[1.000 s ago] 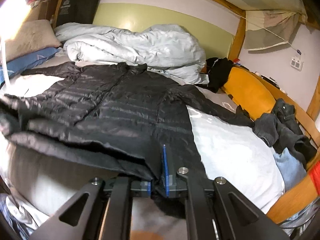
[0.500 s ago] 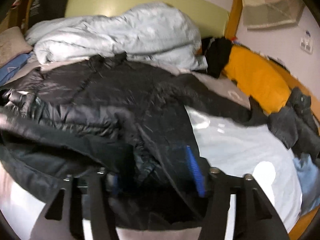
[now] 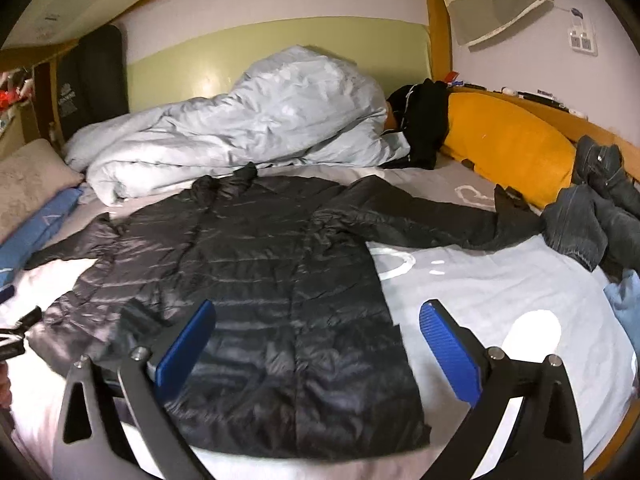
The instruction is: Fold large clothes
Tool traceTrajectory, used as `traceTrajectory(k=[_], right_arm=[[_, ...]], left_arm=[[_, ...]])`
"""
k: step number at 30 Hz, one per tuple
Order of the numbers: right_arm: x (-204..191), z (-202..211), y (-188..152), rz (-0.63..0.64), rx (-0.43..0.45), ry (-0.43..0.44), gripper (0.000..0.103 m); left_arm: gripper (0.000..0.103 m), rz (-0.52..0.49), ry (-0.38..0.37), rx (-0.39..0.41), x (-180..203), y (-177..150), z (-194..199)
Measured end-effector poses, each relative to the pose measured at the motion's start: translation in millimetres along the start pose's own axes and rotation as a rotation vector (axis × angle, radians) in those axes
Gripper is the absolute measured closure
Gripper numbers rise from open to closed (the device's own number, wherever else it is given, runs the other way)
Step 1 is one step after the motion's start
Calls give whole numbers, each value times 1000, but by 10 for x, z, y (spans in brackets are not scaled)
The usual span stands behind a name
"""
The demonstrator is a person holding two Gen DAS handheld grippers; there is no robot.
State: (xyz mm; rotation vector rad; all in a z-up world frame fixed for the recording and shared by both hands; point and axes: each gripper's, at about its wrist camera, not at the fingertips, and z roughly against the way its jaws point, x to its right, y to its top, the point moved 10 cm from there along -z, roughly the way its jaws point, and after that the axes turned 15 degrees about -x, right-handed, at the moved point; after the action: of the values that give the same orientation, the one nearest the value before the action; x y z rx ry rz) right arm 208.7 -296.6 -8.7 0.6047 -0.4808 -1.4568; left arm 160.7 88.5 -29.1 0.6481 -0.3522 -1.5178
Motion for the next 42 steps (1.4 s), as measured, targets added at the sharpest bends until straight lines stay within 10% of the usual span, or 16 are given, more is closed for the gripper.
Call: traceTrajectory(k=[12, 15, 17, 23, 30, 32, 34, 36, 38, 42], right_arm=[[502, -652, -492, -95, -412, -12, 9], [538, -751, -533, -124, -452, 49, 40], [534, -783, -536, -123, -460, 61, 100], [539, -526, -185, -77, -231, -69, 101], [532, -661, -149, -65, -226, -172, 94], [527, -490, -91, -69, -153, -177, 51], [438, -272, -46, -74, -76, -135, 39], [194, -142, -67, -31, -52, -37, 34], [-64, -113, -133, 7, -67, 64, 7], [-478, -419, -478, 53, -238, 184, 2]], left_arm=[[0, -1, 194, -311, -109, -432, -831], [0, 32, 178, -350, -179, -550, -907], [0, 58, 177, -364, -212, -595, -922], [0, 119, 270, -245, -377, -471, -684], [4, 156, 46, -103, -264, -272, -269], [4, 110, 6, -38, -121, -203, -80], [4, 63, -79, -24, 105, -168, 13], [4, 23, -149, -68, 323, -221, -16], [4, 10, -164, -128, 437, -316, -121], [4, 39, -148, -282, 490, -543, -462]])
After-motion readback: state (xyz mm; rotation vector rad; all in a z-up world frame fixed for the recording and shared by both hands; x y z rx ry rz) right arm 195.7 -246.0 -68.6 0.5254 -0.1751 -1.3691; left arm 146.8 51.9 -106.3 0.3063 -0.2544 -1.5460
